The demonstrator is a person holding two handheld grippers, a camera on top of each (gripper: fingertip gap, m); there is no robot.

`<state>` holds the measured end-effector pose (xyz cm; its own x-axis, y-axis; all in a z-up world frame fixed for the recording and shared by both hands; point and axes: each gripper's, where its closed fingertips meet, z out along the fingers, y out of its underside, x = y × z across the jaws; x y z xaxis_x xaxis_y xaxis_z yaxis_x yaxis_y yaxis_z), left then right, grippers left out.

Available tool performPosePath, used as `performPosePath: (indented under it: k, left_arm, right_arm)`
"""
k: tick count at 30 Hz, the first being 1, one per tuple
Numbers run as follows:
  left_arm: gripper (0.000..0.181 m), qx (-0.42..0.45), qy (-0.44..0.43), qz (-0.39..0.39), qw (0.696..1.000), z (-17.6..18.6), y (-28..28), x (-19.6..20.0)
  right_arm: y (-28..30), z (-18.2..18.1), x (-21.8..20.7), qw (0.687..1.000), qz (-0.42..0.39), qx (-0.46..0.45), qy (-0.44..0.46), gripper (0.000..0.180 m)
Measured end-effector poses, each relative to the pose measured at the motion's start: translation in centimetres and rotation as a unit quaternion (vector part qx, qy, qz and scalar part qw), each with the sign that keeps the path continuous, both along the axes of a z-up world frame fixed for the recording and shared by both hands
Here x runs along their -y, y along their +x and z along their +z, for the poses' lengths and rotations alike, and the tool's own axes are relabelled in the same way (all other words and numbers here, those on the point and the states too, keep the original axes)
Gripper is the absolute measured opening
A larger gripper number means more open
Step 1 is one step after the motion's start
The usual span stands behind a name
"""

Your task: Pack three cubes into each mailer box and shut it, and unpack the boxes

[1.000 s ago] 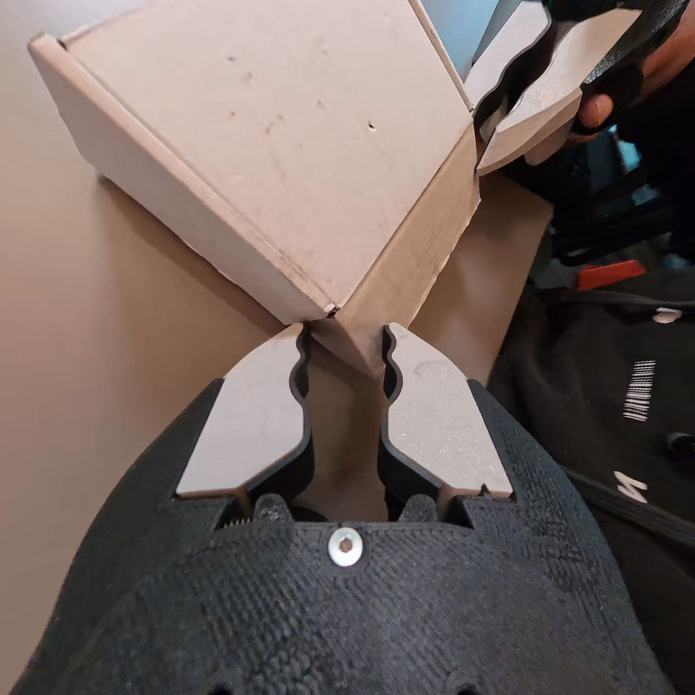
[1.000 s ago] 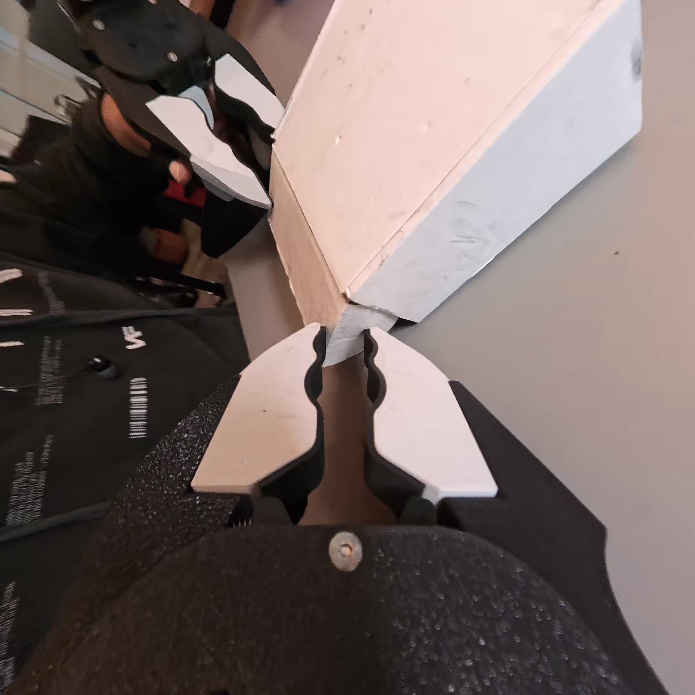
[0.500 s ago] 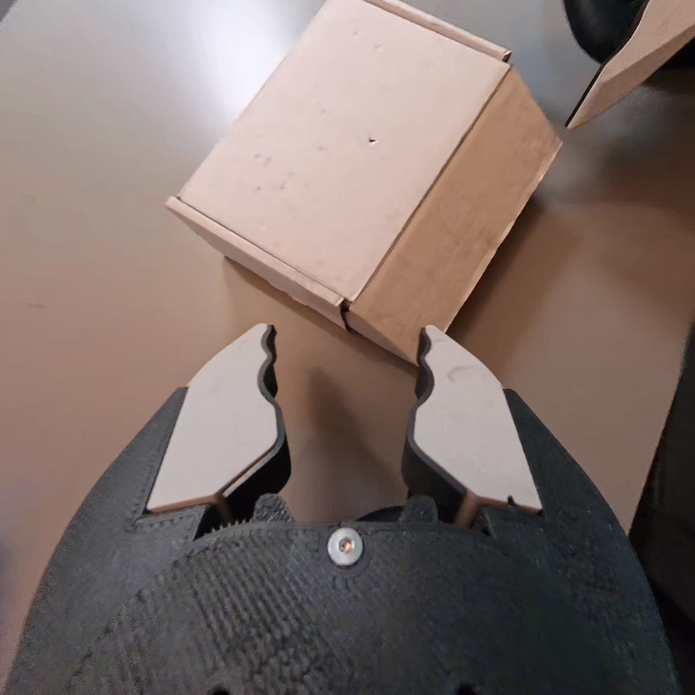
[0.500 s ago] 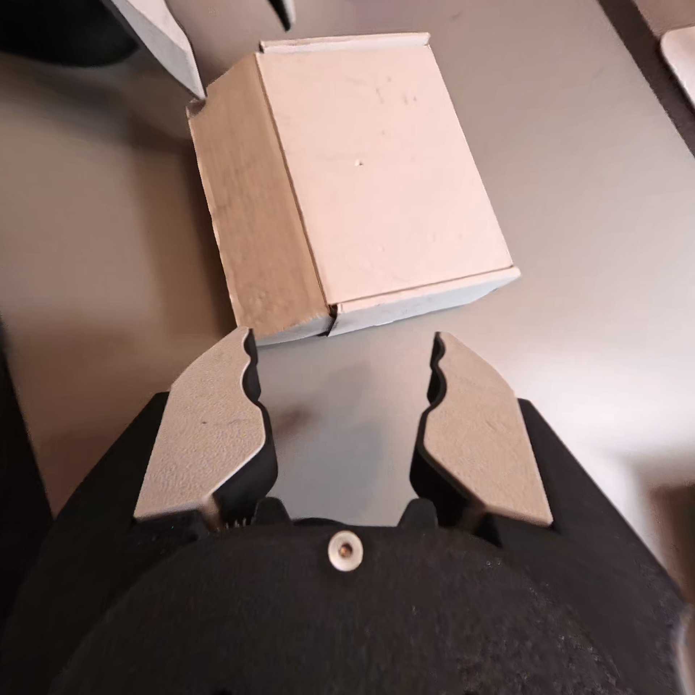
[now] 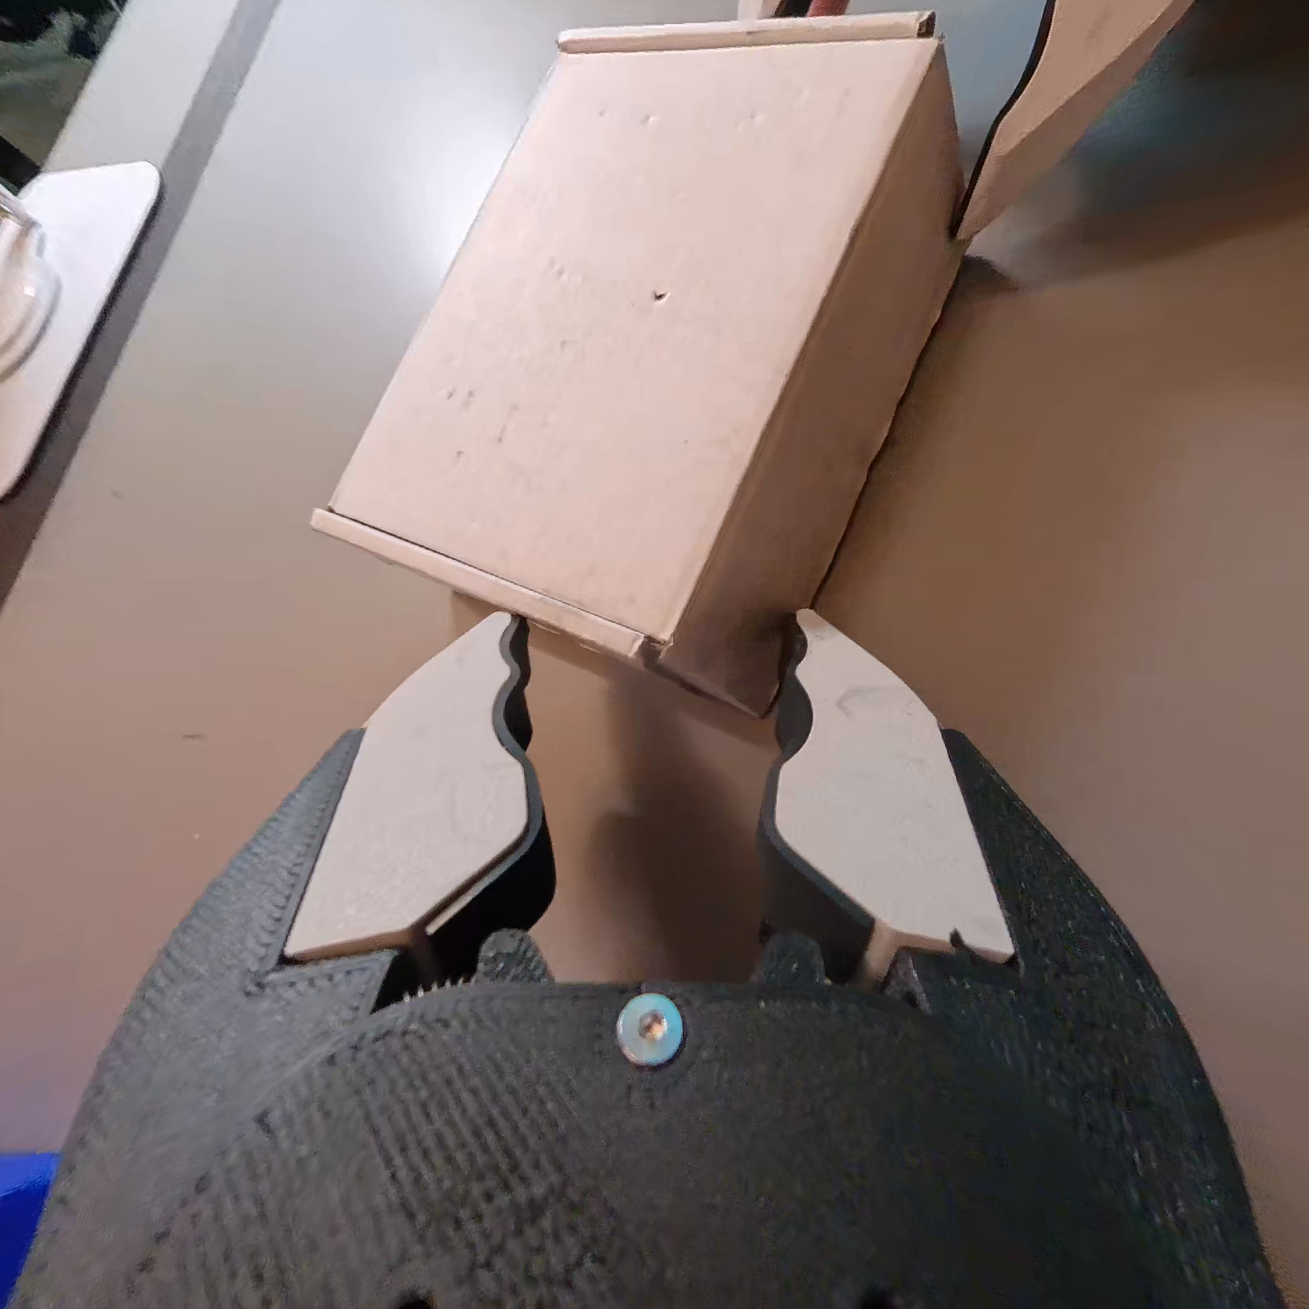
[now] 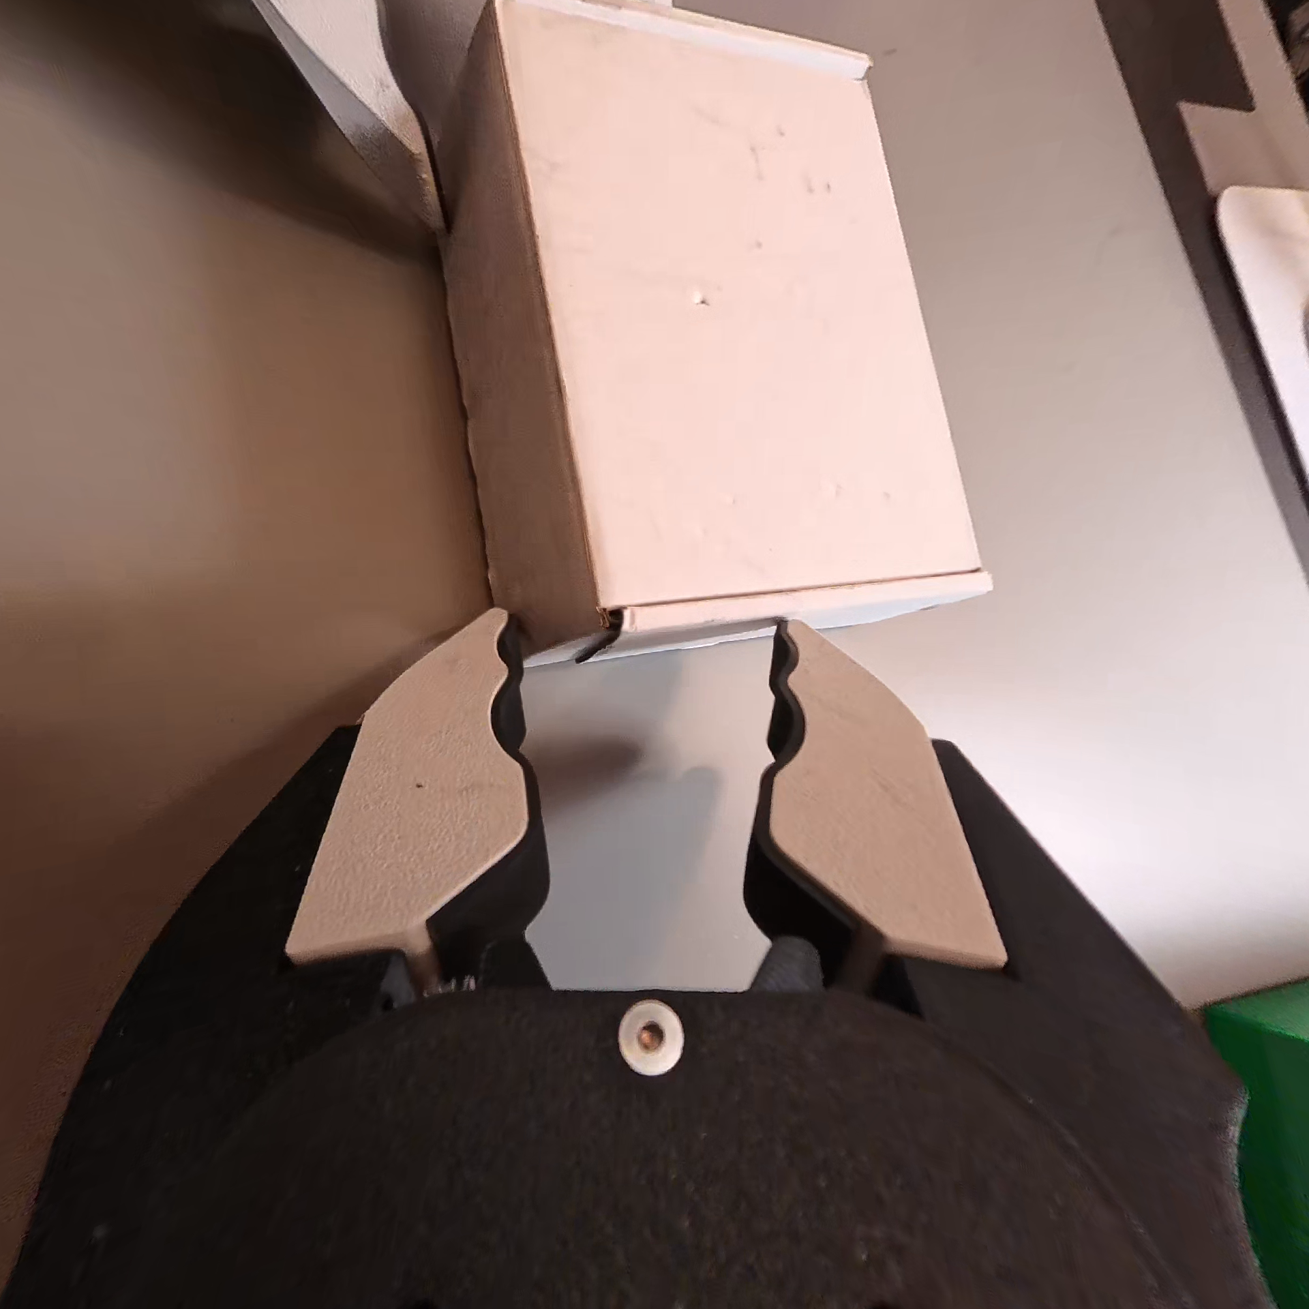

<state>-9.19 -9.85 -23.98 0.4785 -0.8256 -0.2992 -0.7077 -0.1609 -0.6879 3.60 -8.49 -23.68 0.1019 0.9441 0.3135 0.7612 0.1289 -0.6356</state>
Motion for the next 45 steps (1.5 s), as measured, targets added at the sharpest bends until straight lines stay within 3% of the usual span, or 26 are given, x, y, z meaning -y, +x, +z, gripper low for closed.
performPosePath:
  k: [12,18,21,25,35,45]
  left_arm:
    - [0.057,-0.001,0.101,0.018,0.995,0.1,-0.2,-1.3]
    - [0.057,-0.002,0.051,-0.02,0.998,0.0,-0.4,-0.6]
    - [0.066,-0.017,0.052,-0.053,0.997,0.0,-0.6,-0.2]
    - [0.061,0.044,0.012,-0.045,0.998,0.4,-0.4,-0.6]
    - [0.054,0.011,0.078,-0.06,0.995,0.2,-0.4,-1.4]
    - [0.056,0.044,0.043,-0.018,0.998,0.2,0.5,-2.3]
  right_arm:
    - [0.0,-0.1,-1.0,0.998,-0.024,-0.018,0.062,0.051]
    - [0.2,-0.1,-0.7,1.0,-0.014,-0.017,0.008,0.052]
    - [0.3,0.2,-0.9,1.0,-0.008,-0.022,-0.005,0.057]
    - [0.1,0.0,-1.0,0.999,0.001,-0.032,-0.031,0.059]
    - [-0.2,0.1,-1.7,0.999,0.021,-0.037,0.008,0.053]
    - [0.7,0.1,-2.8,0.998,-0.021,-0.051,-0.008,0.051]
